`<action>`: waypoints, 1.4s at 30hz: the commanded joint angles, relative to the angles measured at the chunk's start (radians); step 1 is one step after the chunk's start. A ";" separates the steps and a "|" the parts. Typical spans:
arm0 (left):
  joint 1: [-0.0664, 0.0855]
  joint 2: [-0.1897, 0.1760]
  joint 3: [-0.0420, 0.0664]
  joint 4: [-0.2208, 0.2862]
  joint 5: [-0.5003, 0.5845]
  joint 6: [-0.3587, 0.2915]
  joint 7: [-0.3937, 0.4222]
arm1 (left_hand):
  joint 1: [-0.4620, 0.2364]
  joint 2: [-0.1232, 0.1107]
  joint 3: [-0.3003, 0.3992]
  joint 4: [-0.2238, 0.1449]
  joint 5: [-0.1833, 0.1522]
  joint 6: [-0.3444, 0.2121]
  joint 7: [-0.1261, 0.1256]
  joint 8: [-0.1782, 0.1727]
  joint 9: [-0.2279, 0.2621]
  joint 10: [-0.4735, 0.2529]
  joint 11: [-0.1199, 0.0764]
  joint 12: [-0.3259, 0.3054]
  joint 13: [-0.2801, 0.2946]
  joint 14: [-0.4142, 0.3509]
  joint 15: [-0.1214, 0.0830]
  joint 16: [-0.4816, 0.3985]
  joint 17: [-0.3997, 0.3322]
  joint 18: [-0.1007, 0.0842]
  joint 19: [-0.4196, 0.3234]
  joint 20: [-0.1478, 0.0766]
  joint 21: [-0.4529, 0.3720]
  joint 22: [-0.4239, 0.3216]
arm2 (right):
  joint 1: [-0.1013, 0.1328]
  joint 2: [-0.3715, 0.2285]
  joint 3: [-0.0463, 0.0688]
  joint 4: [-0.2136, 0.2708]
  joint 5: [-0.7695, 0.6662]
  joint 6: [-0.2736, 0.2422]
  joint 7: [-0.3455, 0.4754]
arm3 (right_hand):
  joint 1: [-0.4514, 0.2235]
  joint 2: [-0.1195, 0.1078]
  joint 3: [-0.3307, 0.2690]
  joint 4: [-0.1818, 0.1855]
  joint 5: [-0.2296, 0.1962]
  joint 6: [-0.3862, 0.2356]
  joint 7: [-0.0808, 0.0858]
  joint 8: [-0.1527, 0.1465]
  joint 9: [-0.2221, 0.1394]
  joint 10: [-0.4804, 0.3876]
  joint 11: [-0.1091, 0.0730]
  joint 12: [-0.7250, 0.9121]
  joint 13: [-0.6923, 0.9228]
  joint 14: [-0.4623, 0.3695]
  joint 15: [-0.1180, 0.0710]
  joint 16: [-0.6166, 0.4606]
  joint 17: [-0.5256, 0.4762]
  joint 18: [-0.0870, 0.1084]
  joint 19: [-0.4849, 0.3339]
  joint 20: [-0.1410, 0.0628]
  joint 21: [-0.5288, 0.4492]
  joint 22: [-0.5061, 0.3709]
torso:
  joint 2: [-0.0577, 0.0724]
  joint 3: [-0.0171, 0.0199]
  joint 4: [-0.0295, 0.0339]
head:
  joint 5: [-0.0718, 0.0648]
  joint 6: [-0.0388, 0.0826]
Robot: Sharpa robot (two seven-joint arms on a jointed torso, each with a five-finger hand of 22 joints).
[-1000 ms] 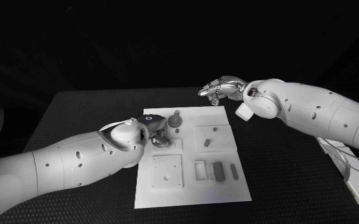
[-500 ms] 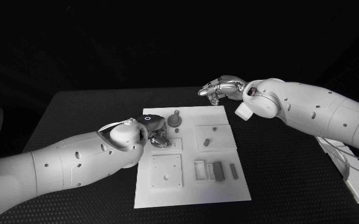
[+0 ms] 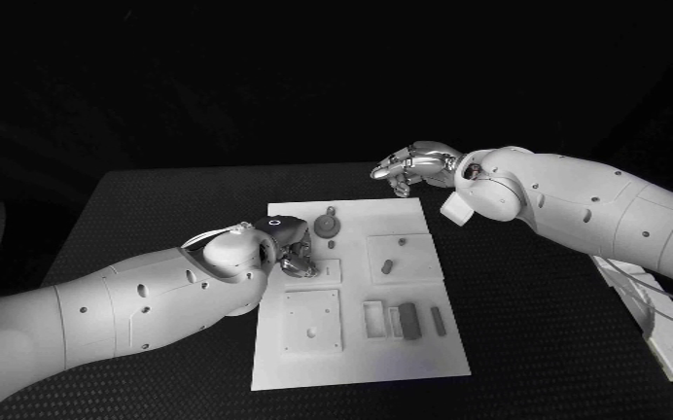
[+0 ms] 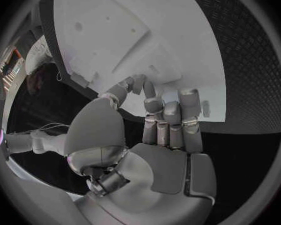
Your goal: Assemble the parts on the task board
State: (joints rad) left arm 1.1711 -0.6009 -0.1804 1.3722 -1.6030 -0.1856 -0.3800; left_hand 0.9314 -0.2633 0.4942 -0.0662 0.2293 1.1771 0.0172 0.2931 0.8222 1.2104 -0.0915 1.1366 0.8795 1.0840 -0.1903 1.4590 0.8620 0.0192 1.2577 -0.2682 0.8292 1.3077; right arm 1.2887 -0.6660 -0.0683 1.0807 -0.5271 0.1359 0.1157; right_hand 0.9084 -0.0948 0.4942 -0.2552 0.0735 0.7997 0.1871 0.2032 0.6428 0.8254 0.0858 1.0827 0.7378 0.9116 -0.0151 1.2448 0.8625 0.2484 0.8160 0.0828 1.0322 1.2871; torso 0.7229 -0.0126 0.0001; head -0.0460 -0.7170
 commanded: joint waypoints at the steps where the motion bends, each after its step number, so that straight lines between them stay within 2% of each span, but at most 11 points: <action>1: 0.000 -0.001 0.001 0.005 0.015 0.000 -0.001 | -0.002 0.002 -0.006 -0.001 0.003 -0.005 0.001 -0.004 0.002 -0.006 -0.001 -0.003 0.001 -0.002 -0.004 -0.003 0.001 0.065 -0.005 -0.009 -0.004 0.017 | -0.001 0.000 0.000 0.000 -0.004 0.015 0.008 | -0.009 0.001 0.000 0.005 -0.006 -0.002 0.007 -0.005 -0.002 -0.008 0.000 0.006 -0.001 -0.007 0.000 0.004 -0.001 0.013 0.004 0.004 -0.007 0.001 | 0.000 0.0003 0.0004 | 0.000 0.000; 9: 0.000 0.002 0.002 0.001 0.021 0.014 0.002 | -0.022 -0.017 -0.024 0.014 0.001 -0.012 0.003 -0.008 0.002 -0.013 0.002 -0.004 0.003 -0.008 -0.002 -0.005 0.001 0.065 -0.011 -0.007 -0.008 0.016 | -0.001 0.001 0.000 -0.001 -0.004 0.014 0.008 | -0.009 0.001 0.000 0.004 -0.006 -0.002 0.007 -0.005 -0.002 -0.008 0.000 0.006 -0.002 -0.007 0.000 0.005 -0.001 0.013 0.004 0.004 -0.007 0.002 | 0.000 -0.0005 -0.0006 | 0.000 0.000; 11: 0.000 0.002 0.002 0.001 0.021 0.015 0.000 | -0.031 -0.020 -0.037 0.017 -0.003 -0.044 0.011 -0.025 -0.006 -0.014 0.008 -0.003 0.003 -0.010 0.002 -0.003 0.002 0.065 -0.012 -0.008 -0.008 0.017 | -0.001 0.000 0.000 0.000 -0.004 0.014 0.008 | -0.009 0.001 0.000 0.005 -0.006 -0.002 0.007 -0.006 -0.002 -0.008 0.000 0.006 -0.002 -0.007 0.000 0.005 -0.001 0.013 0.004 0.004 -0.007 0.002 | 0.000 0.0004 -0.0008 | -0.001 0.001; 22: 0.000 -0.002 0.003 0.007 0.032 0.024 -0.002 | -0.040 -0.019 -0.050 0.022 -0.002 -0.046 0.013 -0.023 -0.008 -0.014 0.010 -0.001 0.003 -0.012 0.006 0.000 0.004 0.066 -0.014 -0.007 -0.007 0.018 | -0.001 0.000 0.000 0.001 -0.004 0.014 0.008 | -0.009 0.000 0.000 0.005 -0.006 -0.002 0.007 -0.006 -0.002 -0.008 0.000 0.006 -0.002 -0.007 0.000 0.005 -0.001 0.013 0.004 0.004 -0.007 0.002 | 0.000 0.0016 -0.0005 | 0.000 0.000; 33: 0.002 -0.003 0.005 0.004 0.032 0.044 0.005 | -0.038 -0.014 -0.051 0.024 -0.002 -0.047 0.013 -0.023 -0.009 -0.014 0.010 -0.001 0.004 -0.012 0.006 0.001 0.004 0.068 -0.014 -0.007 -0.007 0.018 | -0.001 -0.001 0.000 0.001 -0.004 0.013 0.007 | -0.009 0.000 0.000 0.005 -0.006 -0.002 0.007 -0.006 -0.002 -0.008 0.000 0.007 -0.002 -0.007 0.000 0.005 -0.002 0.013 0.004 0.004 -0.007 0.002 | 0.000 0.0008 -0.0005 | 0.000 0.002; 38: 0.013 0.001 0.006 -0.004 0.032 0.067 0.012 | -0.049 -0.015 -0.056 0.037 -0.003 -0.052 0.014 -0.023 -0.012 -0.016 0.012 -0.001 0.003 -0.014 0.007 0.001 0.004 0.068 -0.017 -0.006 -0.008 0.017 | -0.001 0.001 0.000 0.001 -0.004 0.014 0.007 | -0.009 0.000 0.000 0.005 -0.006 -0.002 0.007 -0.005 -0.002 -0.008 0.000 0.007 -0.003 -0.007 0.000 0.005 -0.002 0.013 0.004 0.004 -0.007 0.002 | 0.000 0.0014 -0.0026 | 0.002 0.005; 42: 0.024 0.006 0.006 -0.008 0.036 0.093 0.014 | -0.056 -0.017 -0.061 0.045 -0.006 -0.055 0.015 -0.023 -0.013 -0.017 0.013 -0.001 0.002 -0.016 0.008 0.001 0.004 0.069 -0.018 -0.006 -0.009 0.017 | -0.001 0.003 0.000 -0.002 -0.003 0.015 0.006 | -0.010 0.000 0.000 0.005 -0.006 -0.002 0.007 -0.006 -0.002 -0.008 0.000 0.007 -0.003 -0.007 0.000 0.005 -0.002 0.013 0.004 0.004 -0.007 0.002 | 0.001 0.0005 -0.0029 | 0.000 0.005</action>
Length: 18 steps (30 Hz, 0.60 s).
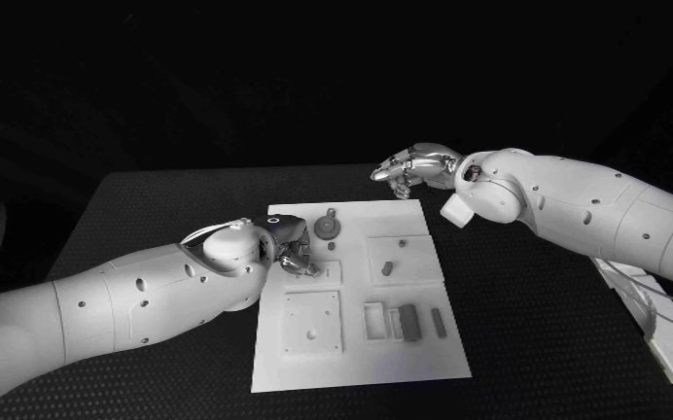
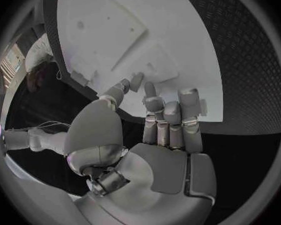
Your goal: Assemble the parts on the task board
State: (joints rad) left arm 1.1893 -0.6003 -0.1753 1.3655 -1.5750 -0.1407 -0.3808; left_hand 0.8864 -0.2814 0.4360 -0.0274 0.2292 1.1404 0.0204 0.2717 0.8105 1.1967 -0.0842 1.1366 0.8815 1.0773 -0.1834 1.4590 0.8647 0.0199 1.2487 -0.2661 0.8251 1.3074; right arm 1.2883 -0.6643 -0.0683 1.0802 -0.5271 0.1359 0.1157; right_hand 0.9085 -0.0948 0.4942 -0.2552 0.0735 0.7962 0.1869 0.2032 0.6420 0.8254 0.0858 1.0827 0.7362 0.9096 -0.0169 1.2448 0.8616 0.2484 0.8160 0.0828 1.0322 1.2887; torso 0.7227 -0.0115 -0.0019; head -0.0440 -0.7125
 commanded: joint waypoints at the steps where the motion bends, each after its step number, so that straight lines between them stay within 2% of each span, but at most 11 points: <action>1: 0.008 0.007 0.001 -0.001 0.013 0.054 0.014 | -0.012 0.000 -0.004 0.007 -0.007 -0.019 0.012 -0.001 -0.002 -0.004 0.005 -0.001 0.000 -0.009 0.001 0.001 0.001 0.068 -0.010 -0.008 -0.005 0.018 | -0.001 0.002 0.000 -0.001 -0.003 0.015 0.006 | -0.010 0.000 0.000 0.005 -0.006 0.001 0.008 -0.006 -0.001 -0.008 0.000 0.007 -0.001 -0.005 0.001 0.005 -0.001 0.013 0.004 0.004 -0.007 0.000 | 0.001 -0.0010 -0.0005 | -0.003 0.000; 12: 0.033 0.020 0.002 -0.011 0.053 0.152 0.020 | -0.050 0.007 -0.026 0.044 -0.010 -0.027 0.014 0.002 -0.004 -0.013 0.007 0.001 0.001 -0.018 0.003 0.002 0.002 0.070 -0.018 -0.006 -0.007 0.018 | -0.001 0.006 0.000 -0.003 -0.003 0.016 0.006 | -0.012 -0.001 -0.001 0.006 -0.006 0.001 0.008 -0.006 -0.001 -0.008 0.000 0.007 -0.001 -0.005 0.002 0.005 -0.001 0.013 0.005 0.004 -0.007 0.000 | 0.001 -0.0002 0.0014 | -0.005 0.001; 18: 0.047 0.022 0.003 -0.018 0.063 0.205 0.017 | -0.074 0.004 -0.048 0.068 -0.026 -0.032 0.015 0.004 -0.005 -0.020 0.008 0.002 0.002 -0.025 0.004 0.003 0.004 0.073 -0.026 -0.006 -0.008 0.019 | -0.001 0.006 0.000 -0.004 -0.003 0.018 0.006 | -0.012 -0.001 -0.001 0.007 -0.006 0.001 0.008 -0.006 -0.001 -0.008 0.000 0.007 -0.002 -0.005 0.002 0.005 -0.002 0.013 0.005 0.004 -0.007 0.000 | 0.000 -0.0009 0.0012 | -0.006 0.000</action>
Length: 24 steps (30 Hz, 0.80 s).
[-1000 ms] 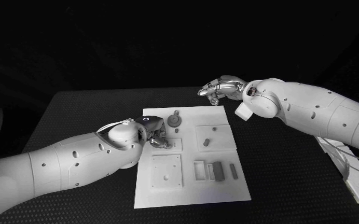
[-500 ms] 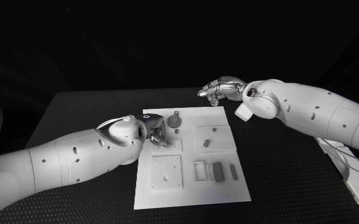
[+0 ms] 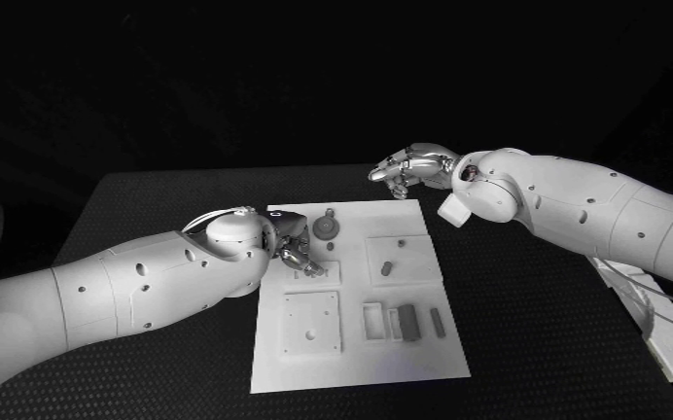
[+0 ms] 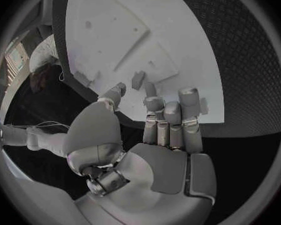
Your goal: Assemble the parts on the task board
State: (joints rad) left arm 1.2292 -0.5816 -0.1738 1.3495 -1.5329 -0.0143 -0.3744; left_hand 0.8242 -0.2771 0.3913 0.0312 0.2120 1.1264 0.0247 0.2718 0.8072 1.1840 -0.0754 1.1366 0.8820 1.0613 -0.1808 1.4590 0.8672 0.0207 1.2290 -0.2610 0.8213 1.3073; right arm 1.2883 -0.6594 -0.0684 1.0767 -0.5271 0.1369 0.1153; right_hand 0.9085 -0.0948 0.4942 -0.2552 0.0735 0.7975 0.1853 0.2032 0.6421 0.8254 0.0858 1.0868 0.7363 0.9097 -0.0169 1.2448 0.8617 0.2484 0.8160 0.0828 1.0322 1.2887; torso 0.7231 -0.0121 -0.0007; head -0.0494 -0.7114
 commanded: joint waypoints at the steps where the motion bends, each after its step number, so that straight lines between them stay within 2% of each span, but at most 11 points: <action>1: 0.009 0.004 0.001 -0.004 0.022 0.088 0.011 | -0.015 0.001 -0.010 0.016 -0.033 -0.019 0.010 0.006 -0.001 -0.008 -0.001 0.003 0.002 -0.011 0.001 0.004 0.002 0.074 -0.008 -0.011 -0.004 0.019 | 0.000 0.001 0.000 -0.001 -0.003 0.017 0.006 | -0.012 -0.001 -0.001 0.007 -0.006 0.000 0.009 -0.006 -0.001 -0.008 0.000 0.003 -0.002 -0.005 0.001 0.005 -0.002 0.013 0.005 0.004 -0.007 0.000 | 0.000 -0.0003 -0.0001 | 0.000 -0.001; 2: 0.012 0.004 0.002 -0.005 0.024 0.095 0.009 | -0.015 0.001 -0.014 0.021 -0.057 -0.020 0.010 0.007 -0.001 -0.010 -0.001 0.004 0.002 -0.012 0.000 0.005 0.002 0.075 -0.010 -0.012 -0.004 0.019 | 0.000 0.002 0.000 -0.001 -0.003 0.017 0.006 | -0.012 -0.001 -0.001 0.007 -0.006 0.000 0.009 -0.006 -0.001 -0.008 0.000 0.003 -0.002 -0.005 0.001 0.005 -0.002 0.013 0.005 0.004 -0.007 0.000 | 0.000 -0.0001 -0.0001 | 0.000 -0.001; 4: 0.016 0.006 0.002 -0.009 0.025 0.097 0.008 | -0.014 0.000 -0.019 0.033 -0.073 -0.022 0.010 0.008 -0.002 -0.011 -0.002 0.004 0.002 -0.014 0.000 0.005 0.002 0.077 -0.012 -0.012 -0.005 0.019 | 0.000 0.002 0.000 -0.001 -0.003 0.017 0.006 | -0.013 -0.001 -0.001 0.007 -0.006 0.000 0.009 -0.006 -0.001 -0.008 0.000 0.003 -0.002 -0.005 0.001 0.005 -0.002 0.013 0.005 0.004 -0.007 0.000 | 0.000 0.0001 0.0001 | -0.001 -0.001; 7: 0.023 0.013 0.002 -0.024 0.026 0.113 0.014 | -0.016 0.002 -0.024 0.053 -0.086 -0.022 0.009 0.010 -0.002 -0.012 -0.002 0.005 0.002 -0.015 -0.001 0.006 0.002 0.078 -0.013 -0.012 -0.004 0.019 | 0.000 0.004 0.000 -0.002 -0.003 0.017 0.006 | -0.013 -0.001 -0.001 0.007 -0.006 0.000 0.009 -0.006 -0.001 -0.008 0.000 0.003 -0.002 -0.005 0.001 0.006 -0.002 0.013 0.005 0.004 -0.007 0.000 | 0.000 -0.0003 0.0007 | -0.001 -0.001; 9: 0.030 0.022 0.003 -0.040 0.026 0.147 0.026 | -0.008 0.020 -0.025 0.066 -0.086 -0.018 0.007 0.014 -0.001 -0.009 -0.004 0.008 0.003 -0.013 -0.002 0.009 0.003 0.080 -0.011 -0.012 -0.001 0.020 | 0.000 0.004 0.000 -0.002 -0.003 0.018 0.007 | -0.013 -0.001 -0.001 0.007 -0.006 0.000 0.009 -0.006 -0.001 -0.008 0.000 0.003 -0.002 -0.005 0.001 0.006 -0.002 0.013 0.005 0.004 -0.007 0.000 | 0.000 -0.0006 0.0008 | -0.002 -0.002; 13: 0.042 0.038 0.003 -0.061 0.056 0.194 0.037 | 0.015 0.060 -0.065 0.077 -0.033 -0.017 0.006 0.019 -0.002 -0.008 -0.006 0.011 0.003 -0.012 -0.003 0.013 0.004 0.081 -0.014 -0.012 0.007 0.022 | 0.000 0.006 0.000 -0.004 -0.003 0.018 0.006 | -0.013 -0.001 -0.001 0.008 -0.006 0.000 0.009 -0.006 -0.001 -0.008 0.000 0.004 -0.002 -0.005 0.001 0.006 -0.002 0.013 0.005 0.004 -0.007 0.000 | 0.000 -0.0010 0.0002 | -0.003 -0.002; 15: 0.046 0.047 0.003 -0.069 0.069 0.212 0.038 | 0.035 0.097 -0.117 0.079 0.018 -0.011 0.003 0.028 0.000 -0.011 -0.008 0.012 0.003 -0.015 -0.005 0.014 0.004 0.081 -0.021 -0.011 0.011 0.021 | -0.001 0.008 0.000 -0.005 -0.003 0.019 0.006 | -0.013 -0.001 -0.001 0.008 -0.006 0.000 0.009 -0.006 -0.001 -0.008 0.000 0.004 -0.002 -0.005 0.001 0.006 -0.002 0.013 0.005 0.004 -0.007 0.000 | 0.000 -0.0012 -0.0002 | -0.004 -0.002; 17: 0.048 0.053 0.004 -0.073 0.069 0.229 0.041 | 0.058 0.138 -0.172 0.072 0.100 0.000 -0.005 0.054 0.026 -0.016 -0.015 0.013 0.003 -0.020 -0.009 0.013 0.003 0.079 -0.027 -0.011 0.014 0.021 | -0.001 0.011 0.000 -0.006 -0.003 0.020 0.006 | -0.013 -0.001 -0.001 0.008 -0.006 0.000 0.009 -0.006 -0.001 -0.008 0.000 0.004 -0.002 -0.005 0.001 0.006 -0.002 0.013 0.005 0.004 -0.007 0.001 | 0.000 -0.0009 -0.0010 | -0.005 -0.001; 19: 0.048 0.058 0.004 -0.076 0.069 0.247 0.043 | 0.077 0.162 -0.216 0.065 0.158 -0.008 -0.008 0.072 0.058 -0.024 -0.017 0.012 0.001 -0.026 -0.014 0.011 0.002 0.078 -0.034 -0.010 0.013 0.020 | -0.001 0.011 0.000 -0.006 -0.003 0.020 0.006 | -0.012 -0.001 -0.001 0.007 -0.006 0.000 0.009 -0.006 -0.001 -0.008 0.000 0.004 -0.002 -0.005 0.001 0.006 -0.002 0.013 0.005 0.004 -0.007 0.001 | 0.000 -0.0005 -0.0018 | -0.005 -0.002; 23: 0.048 0.061 0.004 -0.076 0.069 0.257 0.046 | 0.118 0.191 -0.280 0.090 0.174 -0.015 -0.018 0.111 0.137 -0.029 -0.024 0.016 -0.003 -0.030 -0.021 0.011 -0.001 0.077 -0.037 -0.013 0.012 0.019 | -0.001 0.012 0.000 -0.007 -0.003 0.020 0.006 | -0.012 -0.001 -0.001 0.007 -0.006 0.000 0.009 -0.005 -0.001 -0.008 0.000 0.004 -0.003 -0.005 0.001 0.006 -0.002 0.013 0.005 0.004 -0.007 0.001 | 0.000 -0.0001 -0.0007 | -0.006 -0.003; 24: 0.048 0.061 0.004 -0.075 0.069 0.259 0.046 | 0.132 0.197 -0.295 0.102 0.193 -0.015 -0.021 0.124 0.166 -0.031 -0.027 0.017 -0.005 -0.031 -0.024 0.012 -0.002 0.075 -0.039 -0.013 0.011 0.019 | -0.001 0.013 0.000 -0.008 -0.003 0.021 0.006 | -0.012 -0.001 -0.001 0.007 -0.006 0.000 0.009 -0.005 -0.001 -0.008 0.000 0.004 -0.003 -0.005 0.001 0.006 -0.002 0.013 0.005 0.004 -0.007 0.001 | 0.000 0.0001 0.0001 | -0.006 -0.003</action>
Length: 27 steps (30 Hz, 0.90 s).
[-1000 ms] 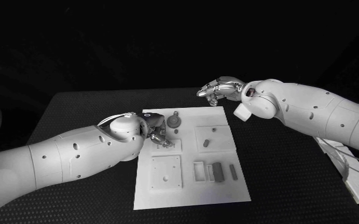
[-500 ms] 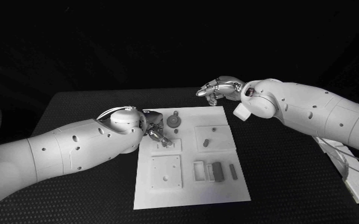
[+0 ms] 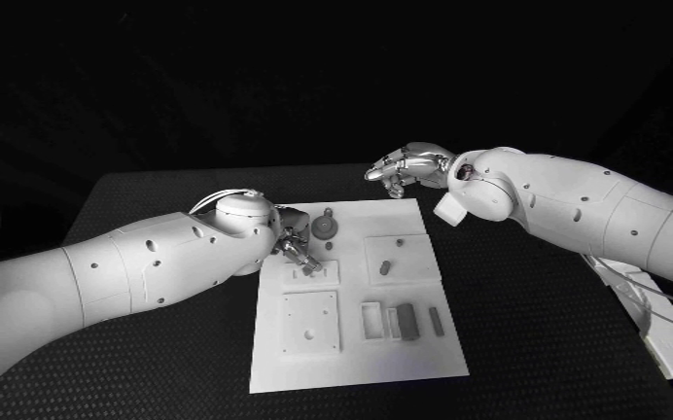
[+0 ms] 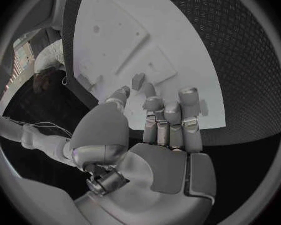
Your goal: Assemble the parts on the task board
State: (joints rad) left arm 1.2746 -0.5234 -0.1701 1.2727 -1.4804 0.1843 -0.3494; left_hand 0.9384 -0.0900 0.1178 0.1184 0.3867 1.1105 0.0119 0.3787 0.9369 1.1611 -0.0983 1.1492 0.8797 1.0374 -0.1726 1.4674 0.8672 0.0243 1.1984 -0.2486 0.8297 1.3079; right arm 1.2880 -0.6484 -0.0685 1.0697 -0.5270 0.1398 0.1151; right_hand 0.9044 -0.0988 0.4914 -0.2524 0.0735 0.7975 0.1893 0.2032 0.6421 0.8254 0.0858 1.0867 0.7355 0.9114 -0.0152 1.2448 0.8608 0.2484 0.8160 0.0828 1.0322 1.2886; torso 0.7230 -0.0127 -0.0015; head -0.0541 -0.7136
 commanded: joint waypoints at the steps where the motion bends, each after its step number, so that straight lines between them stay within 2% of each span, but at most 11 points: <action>1: 0.003 0.002 0.001 0.002 0.016 0.067 0.022 | 0.033 0.013 -0.035 0.026 0.033 -0.001 -0.009 0.031 0.066 -0.010 -0.009 0.006 -0.003 -0.008 -0.034 0.004 -0.002 0.071 -0.009 -0.026 0.002 0.019 | -0.001 0.002 0.000 -0.001 -0.003 0.018 0.006 | -0.008 0.003 0.002 0.005 -0.006 0.000 0.005 -0.005 -0.001 -0.008 0.000 0.004 -0.002 -0.007 0.000 0.006 -0.001 0.013 0.005 0.004 -0.007 0.001 | 0.000 0.0008 0.0012 | -0.001 -0.001; 2: 0.003 0.002 0.001 0.001 0.016 0.076 0.024 | 0.043 0.016 -0.044 0.035 0.042 -0.003 -0.011 0.039 0.086 -0.011 -0.011 0.007 -0.003 -0.009 -0.035 0.005 -0.002 0.071 -0.009 -0.026 0.002 0.019 | -0.001 0.002 0.000 -0.001 -0.003 0.018 0.006 | -0.008 0.003 0.002 0.005 -0.006 0.000 0.005 -0.005 -0.001 -0.008 0.000 0.004 -0.002 -0.007 0.000 0.006 -0.001 0.013 0.005 0.004 -0.007 0.001 | 0.000 0.0008 0.0014 | -0.001 -0.001; 3: 0.003 0.002 0.001 0.001 0.016 0.084 0.026 | 0.067 0.022 -0.073 0.066 0.050 -0.017 -0.013 0.055 0.142 -0.014 -0.016 0.013 -0.002 -0.012 -0.038 0.008 -0.002 0.070 -0.009 -0.026 0.003 0.020 | -0.001 0.002 0.000 -0.001 -0.003 0.018 0.006 | -0.008 0.003 0.002 0.005 -0.006 0.000 0.005 -0.005 -0.001 -0.008 0.000 0.004 -0.002 -0.007 0.000 0.006 -0.001 0.013 0.005 0.004 -0.007 0.001 | 0.000 0.0008 0.0014 | -0.001 -0.001; 5: 0.003 0.002 0.001 0.002 0.016 0.101 0.032 | 0.140 0.026 -0.129 0.158 0.050 -0.028 -0.015 0.050 0.209 -0.018 -0.017 0.020 -0.004 -0.015 -0.040 0.012 -0.003 0.071 -0.008 -0.028 0.007 0.020 | -0.001 0.002 0.000 -0.001 -0.003 0.018 0.007 | -0.008 0.003 0.002 0.005 -0.006 0.000 0.005 -0.005 -0.001 -0.008 0.000 0.004 -0.002 -0.007 0.000 0.006 -0.001 0.013 0.005 0.004 -0.007 0.001 | 0.000 0.0011 0.0014 | -0.001 -0.002; 6: 0.003 0.002 0.001 0.002 0.016 0.109 0.034 | 0.162 0.026 -0.146 0.171 0.049 -0.022 -0.016 0.050 0.224 -0.021 -0.015 0.020 -0.005 -0.016 -0.040 0.012 -0.004 0.071 -0.010 -0.028 0.007 0.020 | -0.001 0.002 0.000 -0.001 -0.003 0.018 0.007 | -0.008 0.003 0.002 0.005 -0.006 0.000 0.005 -0.005 -0.001 -0.008 0.000 0.004 -0.002 -0.007 0.000 0.006 -0.001 0.013 0.005 0.004 -0.007 0.001 | 0.000 0.0011 0.0013 | -0.001 -0.003; 13: 0.003 0.005 0.000 0.004 0.013 0.096 0.037 | 0.171 0.031 -0.175 0.175 0.032 -0.030 -0.012 0.034 0.247 -0.030 -0.011 0.018 -0.009 -0.023 -0.036 0.008 -0.009 0.068 -0.016 -0.026 -0.001 0.017 | -0.002 0.002 0.000 -0.002 -0.003 0.018 0.007 | -0.008 0.003 0.002 0.005 -0.006 0.000 0.005 -0.005 -0.001 -0.008 0.000 0.004 -0.002 -0.007 0.000 0.006 -0.001 0.013 0.005 0.004 -0.007 0.001 | 0.000 0.0008 0.0015 | -0.001 -0.004; 21: 0.003 0.007 0.000 0.001 0.012 0.101 0.040 | 0.174 0.033 -0.177 0.175 0.029 -0.037 -0.010 0.021 0.248 -0.032 -0.008 0.018 -0.010 -0.024 -0.034 0.007 -0.012 0.068 -0.015 -0.026 -0.003 0.016 | -0.003 0.002 0.000 -0.002 -0.003 0.018 0.007 | -0.008 0.003 0.003 0.005 -0.006 0.000 0.005 -0.005 -0.001 -0.008 0.000 0.004 -0.002 -0.007 0.000 0.006 -0.002 0.013 0.005 0.004 -0.007 0.001 | 0.000 0.0008 0.0010 | -0.001 -0.004; 27: 0.003 0.012 0.000 -0.004 0.012 0.109 0.041 | 0.176 0.043 -0.177 0.175 0.029 -0.036 -0.009 0.016 0.249 -0.033 -0.007 0.019 -0.011 -0.024 -0.033 0.007 -0.013 0.067 -0.015 -0.026 -0.005 0.016 | -0.003 0.002 0.000 -0.001 -0.002 0.018 0.007 | -0.008 0.003 0.003 0.005 -0.006 0.000 0.005 -0.005 -0.001 -0.009 0.000 0.005 -0.003 -0.007 0.000 0.006 -0.002 0.013 0.005 0.004 -0.007 0.001 | 0.000 0.0005 0.0014 | -0.002 -0.004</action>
State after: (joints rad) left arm 1.2748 -0.5148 -0.1703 1.2686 -1.4712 0.2713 -0.3225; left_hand 1.1094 -0.0512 -0.0547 0.2922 0.4211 1.0783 0.0015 0.3978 1.1853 1.1361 -0.1053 1.1640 0.8705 1.0197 -0.1626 1.4752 0.8556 0.0457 1.1862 -0.2430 0.8296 1.3076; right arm 1.2858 -0.6469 -0.0685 1.0675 -0.5270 0.1422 0.1150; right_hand 0.9045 -0.0987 0.4914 -0.2524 0.0735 0.7973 0.1859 0.2032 0.6422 0.8254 0.0858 1.0867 0.7346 0.9128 -0.0139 1.2448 0.8600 0.2484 0.8160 0.0828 1.0322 1.2886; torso 0.7229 -0.0120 -0.0002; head -0.0560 -0.7176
